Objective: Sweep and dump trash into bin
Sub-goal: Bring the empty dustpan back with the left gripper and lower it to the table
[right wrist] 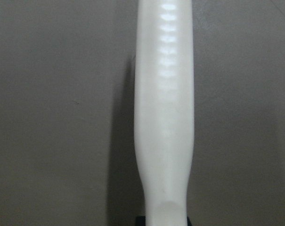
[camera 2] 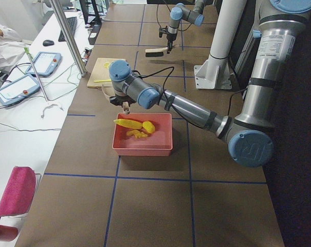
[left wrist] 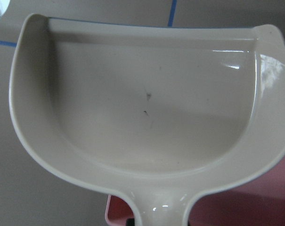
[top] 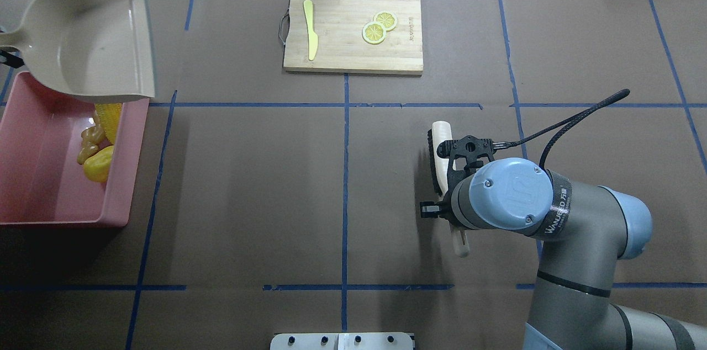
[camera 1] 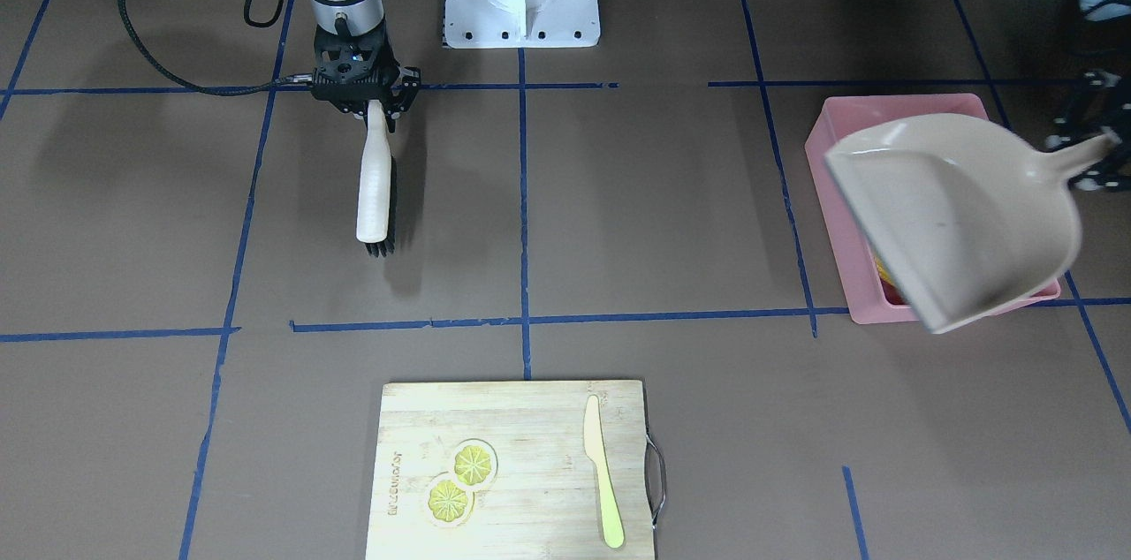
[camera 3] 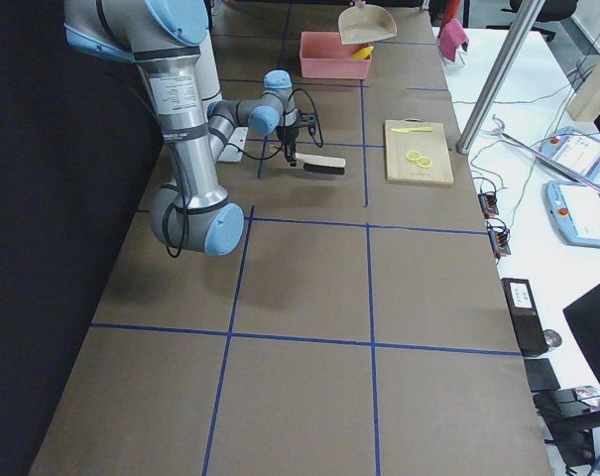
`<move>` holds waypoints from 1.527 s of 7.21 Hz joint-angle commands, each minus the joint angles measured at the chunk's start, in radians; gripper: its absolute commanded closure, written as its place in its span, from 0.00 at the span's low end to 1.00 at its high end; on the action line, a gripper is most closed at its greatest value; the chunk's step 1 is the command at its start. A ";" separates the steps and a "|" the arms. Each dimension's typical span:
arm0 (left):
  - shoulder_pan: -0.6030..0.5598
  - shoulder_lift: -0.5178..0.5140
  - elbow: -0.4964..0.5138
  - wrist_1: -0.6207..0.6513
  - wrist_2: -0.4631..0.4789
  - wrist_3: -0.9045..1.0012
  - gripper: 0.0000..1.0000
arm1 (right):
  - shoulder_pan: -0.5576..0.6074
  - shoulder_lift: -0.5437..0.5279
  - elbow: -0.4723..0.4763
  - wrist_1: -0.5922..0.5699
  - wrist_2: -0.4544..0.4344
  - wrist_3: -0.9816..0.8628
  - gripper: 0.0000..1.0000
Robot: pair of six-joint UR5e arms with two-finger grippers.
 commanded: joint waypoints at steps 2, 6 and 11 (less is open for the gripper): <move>0.179 -0.044 -0.067 0.000 0.036 -0.112 0.97 | 0.000 0.002 0.000 0.000 0.000 0.001 1.00; 0.455 -0.081 -0.063 -0.098 0.257 -0.148 0.95 | 0.000 0.004 0.005 0.000 0.001 0.002 1.00; 0.704 -0.115 0.012 -0.218 0.483 -0.406 0.92 | 0.000 0.004 0.008 0.000 0.001 0.008 1.00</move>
